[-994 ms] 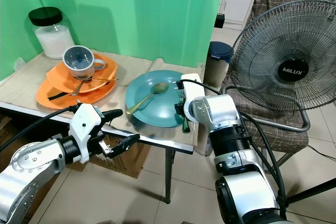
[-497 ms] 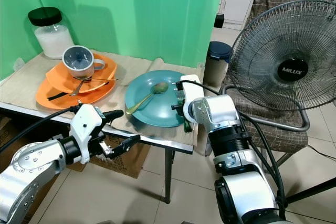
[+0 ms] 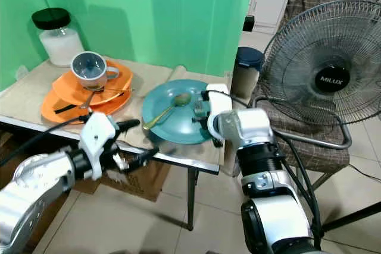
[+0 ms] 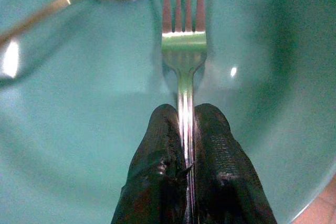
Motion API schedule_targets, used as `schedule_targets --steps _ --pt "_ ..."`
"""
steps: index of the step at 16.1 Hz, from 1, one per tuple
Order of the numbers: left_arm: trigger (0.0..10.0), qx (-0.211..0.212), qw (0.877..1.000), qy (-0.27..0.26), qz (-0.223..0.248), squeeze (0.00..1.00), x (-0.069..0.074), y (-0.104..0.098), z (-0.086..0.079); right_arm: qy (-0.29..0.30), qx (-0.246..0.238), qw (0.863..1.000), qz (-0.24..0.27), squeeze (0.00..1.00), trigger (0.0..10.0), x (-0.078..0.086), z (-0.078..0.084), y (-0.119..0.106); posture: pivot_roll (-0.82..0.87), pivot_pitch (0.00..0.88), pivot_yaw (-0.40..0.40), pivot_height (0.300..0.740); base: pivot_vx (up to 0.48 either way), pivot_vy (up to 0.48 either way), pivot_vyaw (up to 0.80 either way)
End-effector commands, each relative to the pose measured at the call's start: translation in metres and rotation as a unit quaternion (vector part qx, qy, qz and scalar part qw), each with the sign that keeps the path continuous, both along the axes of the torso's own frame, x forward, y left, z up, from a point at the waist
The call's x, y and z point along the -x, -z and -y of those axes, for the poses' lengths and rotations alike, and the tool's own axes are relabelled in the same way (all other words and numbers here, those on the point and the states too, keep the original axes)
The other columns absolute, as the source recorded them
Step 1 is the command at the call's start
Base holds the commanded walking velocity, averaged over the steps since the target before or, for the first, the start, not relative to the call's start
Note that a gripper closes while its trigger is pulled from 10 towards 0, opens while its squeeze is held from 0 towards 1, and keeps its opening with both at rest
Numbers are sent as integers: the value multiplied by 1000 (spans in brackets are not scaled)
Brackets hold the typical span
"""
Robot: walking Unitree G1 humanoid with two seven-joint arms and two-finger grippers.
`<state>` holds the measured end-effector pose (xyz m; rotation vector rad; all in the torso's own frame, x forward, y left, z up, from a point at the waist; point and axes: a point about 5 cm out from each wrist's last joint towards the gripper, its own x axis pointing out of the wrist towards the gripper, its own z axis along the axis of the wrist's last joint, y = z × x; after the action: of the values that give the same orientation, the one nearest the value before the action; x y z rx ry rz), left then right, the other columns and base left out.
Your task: Setting the table
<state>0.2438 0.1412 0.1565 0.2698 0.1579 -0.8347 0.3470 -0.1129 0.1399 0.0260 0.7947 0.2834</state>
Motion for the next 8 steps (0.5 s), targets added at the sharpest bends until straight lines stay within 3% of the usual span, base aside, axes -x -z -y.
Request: schedule_targets --steps 1,5,8 --pt "10000 -2 1000 -8 21 0 -6 -8 -4 6 -19 999 45 0 0 -6 1 -26 37 0 -3 740 0 0 0" --pt "10000 36 998 -34 48 0 -23 -22 1 40 -63 987 142 0 0 1 13 -63 9 0 37 740 0 0 0" --pt "10000 53 992 -91 70 0 -38 -20 17 30 -45 955 290 0 0 30 29 -83 -26 0 68 740 0 0 0"
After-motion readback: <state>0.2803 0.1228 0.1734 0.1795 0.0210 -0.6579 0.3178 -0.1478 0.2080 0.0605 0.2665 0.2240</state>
